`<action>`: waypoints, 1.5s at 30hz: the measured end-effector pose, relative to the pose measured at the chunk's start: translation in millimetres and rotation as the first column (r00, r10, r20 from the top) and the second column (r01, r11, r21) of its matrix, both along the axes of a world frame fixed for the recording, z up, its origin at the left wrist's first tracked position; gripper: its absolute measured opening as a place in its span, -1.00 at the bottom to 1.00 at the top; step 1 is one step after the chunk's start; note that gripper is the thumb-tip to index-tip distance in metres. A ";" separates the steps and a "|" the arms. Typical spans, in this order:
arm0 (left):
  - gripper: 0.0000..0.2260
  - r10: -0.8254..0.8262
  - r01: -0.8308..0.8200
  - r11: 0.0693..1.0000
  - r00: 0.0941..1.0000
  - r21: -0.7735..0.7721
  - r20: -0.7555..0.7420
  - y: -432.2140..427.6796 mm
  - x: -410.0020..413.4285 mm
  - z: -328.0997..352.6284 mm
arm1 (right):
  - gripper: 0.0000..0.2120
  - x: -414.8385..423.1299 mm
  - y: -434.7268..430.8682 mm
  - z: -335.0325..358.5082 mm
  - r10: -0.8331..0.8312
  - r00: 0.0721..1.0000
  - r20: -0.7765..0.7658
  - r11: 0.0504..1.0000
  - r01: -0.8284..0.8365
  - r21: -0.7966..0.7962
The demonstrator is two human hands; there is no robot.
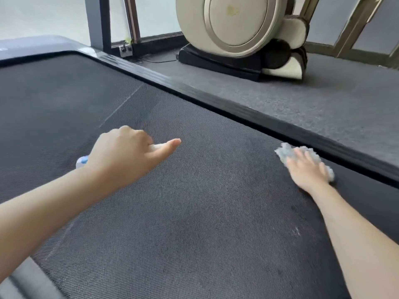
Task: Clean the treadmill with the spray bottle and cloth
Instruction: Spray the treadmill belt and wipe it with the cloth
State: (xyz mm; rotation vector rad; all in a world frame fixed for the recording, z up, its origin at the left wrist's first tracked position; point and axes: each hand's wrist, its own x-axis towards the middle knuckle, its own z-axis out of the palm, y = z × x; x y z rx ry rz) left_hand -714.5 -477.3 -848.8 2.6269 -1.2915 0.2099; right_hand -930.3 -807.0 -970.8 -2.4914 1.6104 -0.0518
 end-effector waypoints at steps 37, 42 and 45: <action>-0.30 -0.008 0.008 1.000 1.000 -0.030 -0.018 -19.9 -6.3 0.7 | -0.51 71.1 180.9 8.3 0.880 0.467 0.090 0.470 -0.883 -0.012; -0.29 0.006 -0.007 1.000 1.000 -0.029 -0.015 -14.6 -2.9 -5.9 | -0.51 105.6 112.6 10.3 0.720 0.687 0.101 0.690 -0.724 0.003; -0.30 0.030 -0.030 0.999 0.999 -0.021 -0.023 -11.7 -0.9 -5.8 | -0.51 134.3 67.2 8.9 0.588 0.808 0.048 0.808 -0.589 0.015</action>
